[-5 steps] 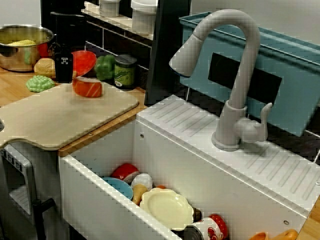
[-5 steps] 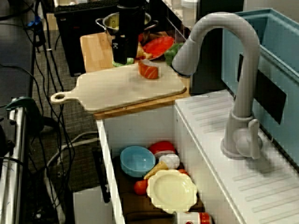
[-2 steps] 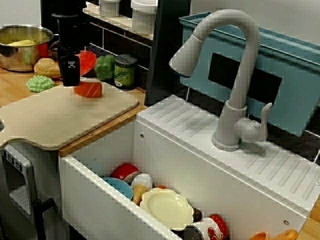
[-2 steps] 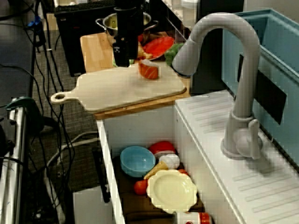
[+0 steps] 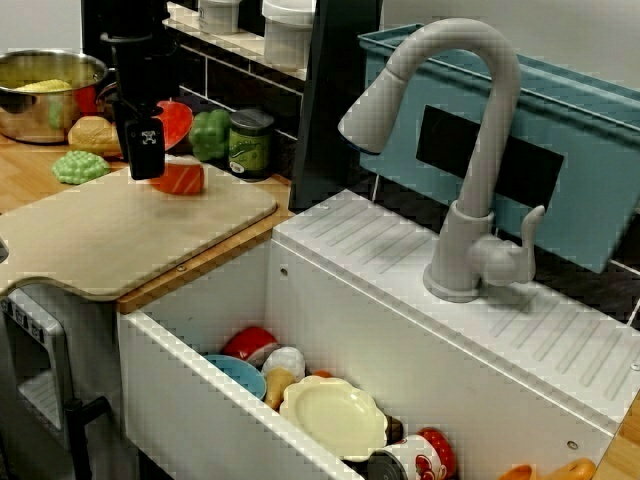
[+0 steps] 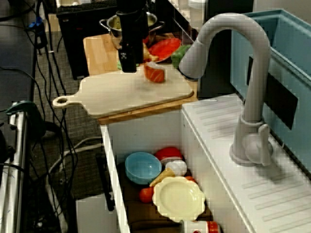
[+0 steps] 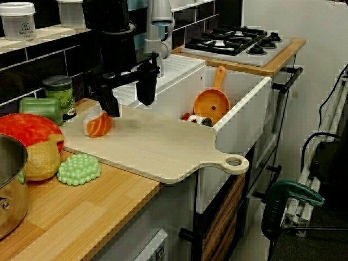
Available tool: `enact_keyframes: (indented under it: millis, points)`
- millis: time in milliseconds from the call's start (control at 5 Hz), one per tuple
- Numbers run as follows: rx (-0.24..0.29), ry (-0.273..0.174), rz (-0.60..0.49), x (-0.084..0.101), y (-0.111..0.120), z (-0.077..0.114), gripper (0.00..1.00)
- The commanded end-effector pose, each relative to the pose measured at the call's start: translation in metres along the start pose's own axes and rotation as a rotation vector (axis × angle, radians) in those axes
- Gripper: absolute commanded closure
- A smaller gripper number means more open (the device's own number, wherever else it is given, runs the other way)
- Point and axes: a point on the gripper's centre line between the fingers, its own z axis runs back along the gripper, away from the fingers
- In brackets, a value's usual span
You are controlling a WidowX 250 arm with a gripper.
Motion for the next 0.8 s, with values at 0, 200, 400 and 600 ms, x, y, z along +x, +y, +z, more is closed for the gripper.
enact_keyframes:
  millis: [0, 200, 400, 600]
  points:
    - [0.081, -0.202, 0.016, 0.005, 0.005, 0.04, 0.0]
    - [0.084, -0.201, 0.019, 0.007, 0.007, 0.05, 0.0]
    - [0.092, -0.245, 0.001, 0.003, 0.01, 0.053, 0.0]
    - [0.099, -0.298, -0.013, 0.001, 0.012, 0.048, 0.0]
